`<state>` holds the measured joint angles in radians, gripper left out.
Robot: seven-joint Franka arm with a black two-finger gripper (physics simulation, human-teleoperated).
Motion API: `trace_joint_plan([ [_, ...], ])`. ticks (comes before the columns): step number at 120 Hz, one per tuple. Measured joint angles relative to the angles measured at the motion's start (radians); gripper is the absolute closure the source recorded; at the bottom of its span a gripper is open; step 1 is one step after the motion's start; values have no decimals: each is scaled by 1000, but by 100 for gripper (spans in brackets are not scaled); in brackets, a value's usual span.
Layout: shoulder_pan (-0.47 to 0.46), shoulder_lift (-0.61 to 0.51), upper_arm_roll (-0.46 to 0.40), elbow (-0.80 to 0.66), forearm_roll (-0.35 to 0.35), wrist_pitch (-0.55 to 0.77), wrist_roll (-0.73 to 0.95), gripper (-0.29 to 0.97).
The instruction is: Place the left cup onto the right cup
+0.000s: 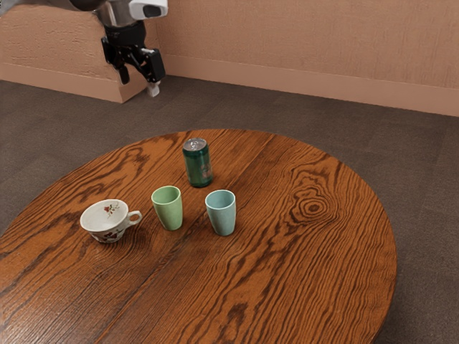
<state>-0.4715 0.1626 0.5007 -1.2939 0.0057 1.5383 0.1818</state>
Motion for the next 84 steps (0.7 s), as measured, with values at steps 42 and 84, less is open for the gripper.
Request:
trace_joint_plan([
  [42, 105, -67, -109, -269, 47, 56, -16, 2],
  [84, 124, -65, -117, -585, 13, 365, -173, 2],
])
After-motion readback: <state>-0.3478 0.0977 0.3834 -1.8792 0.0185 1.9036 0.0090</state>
